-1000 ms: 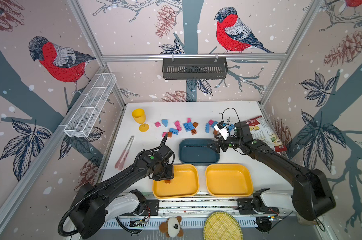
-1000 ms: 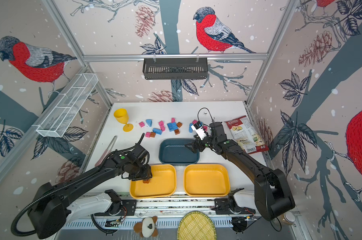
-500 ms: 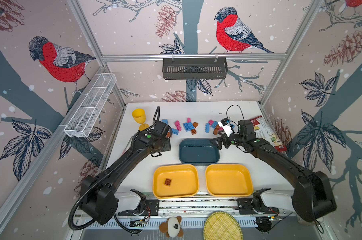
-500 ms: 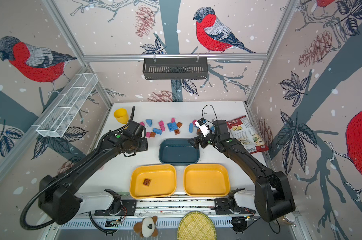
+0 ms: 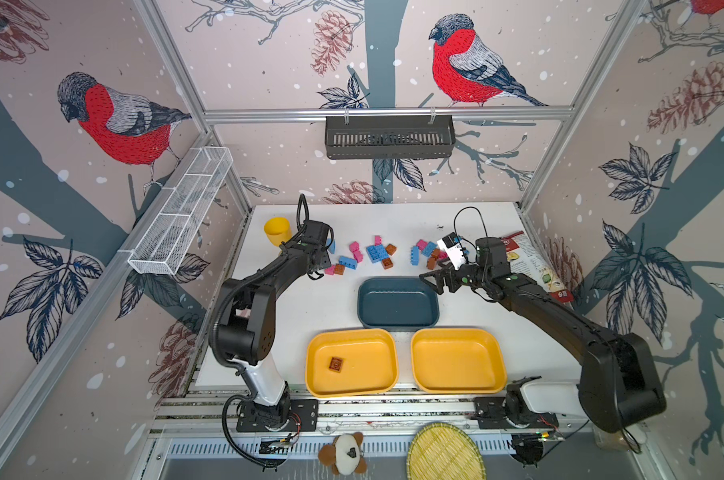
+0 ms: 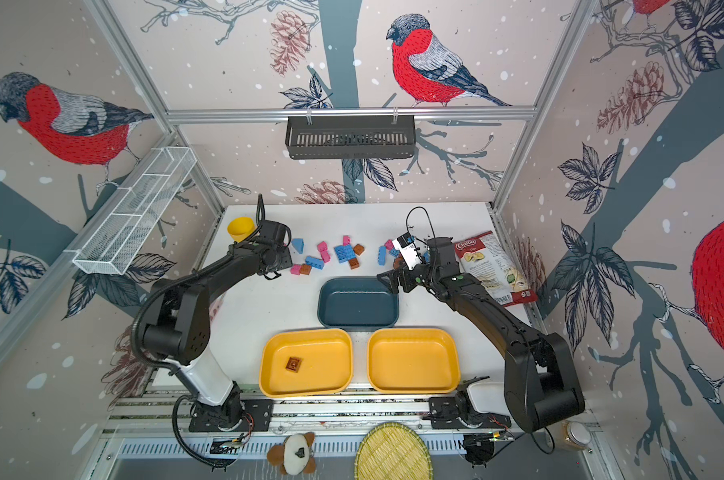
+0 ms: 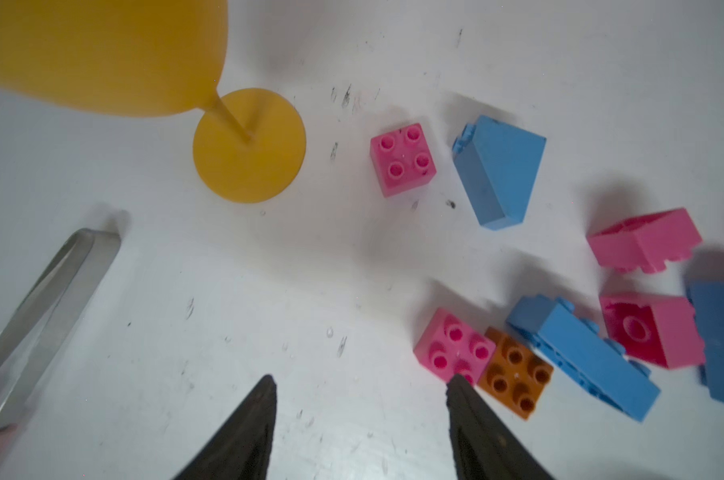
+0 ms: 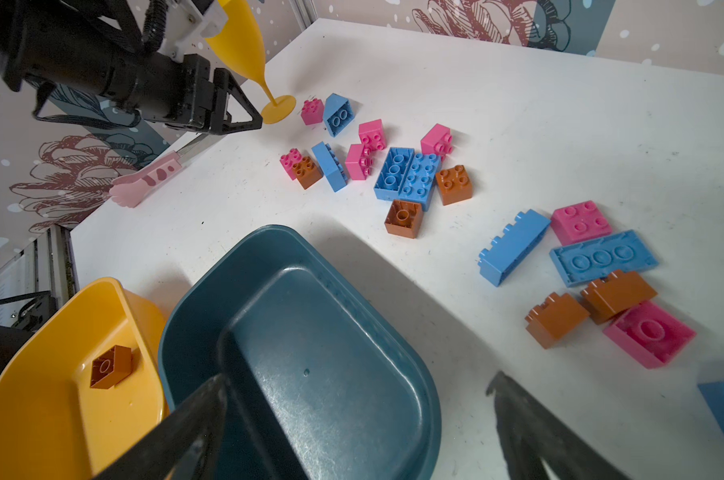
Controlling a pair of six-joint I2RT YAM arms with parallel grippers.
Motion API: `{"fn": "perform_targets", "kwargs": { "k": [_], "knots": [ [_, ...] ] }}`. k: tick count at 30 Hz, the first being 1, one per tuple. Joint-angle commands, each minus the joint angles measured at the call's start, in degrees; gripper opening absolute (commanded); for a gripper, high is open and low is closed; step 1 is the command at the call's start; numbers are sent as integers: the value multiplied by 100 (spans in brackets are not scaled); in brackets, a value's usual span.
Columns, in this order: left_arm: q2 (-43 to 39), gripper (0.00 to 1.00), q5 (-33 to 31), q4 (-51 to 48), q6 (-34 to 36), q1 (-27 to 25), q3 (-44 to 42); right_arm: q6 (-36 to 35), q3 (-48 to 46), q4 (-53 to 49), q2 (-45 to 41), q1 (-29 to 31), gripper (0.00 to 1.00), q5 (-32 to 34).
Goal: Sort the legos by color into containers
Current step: 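Move the left gripper back over the brick pile, then grasp the pink brick beside the goblet base with the left gripper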
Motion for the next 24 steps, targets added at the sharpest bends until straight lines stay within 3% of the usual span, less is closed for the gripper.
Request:
{"fn": "perform_targets", "kwargs": {
  "k": [1,11,24],
  "knots": [
    [482,65,-84,586,-197,79,275,38,14,185,20,-38,99,24],
    [1624,65,-278,798,-331,268,1046,62,-69,193,-42,-127,100,15],
    [2422,62,128,747,-251,381,1787,18,-121,114,-161,-304,100,24]
  ]
}}
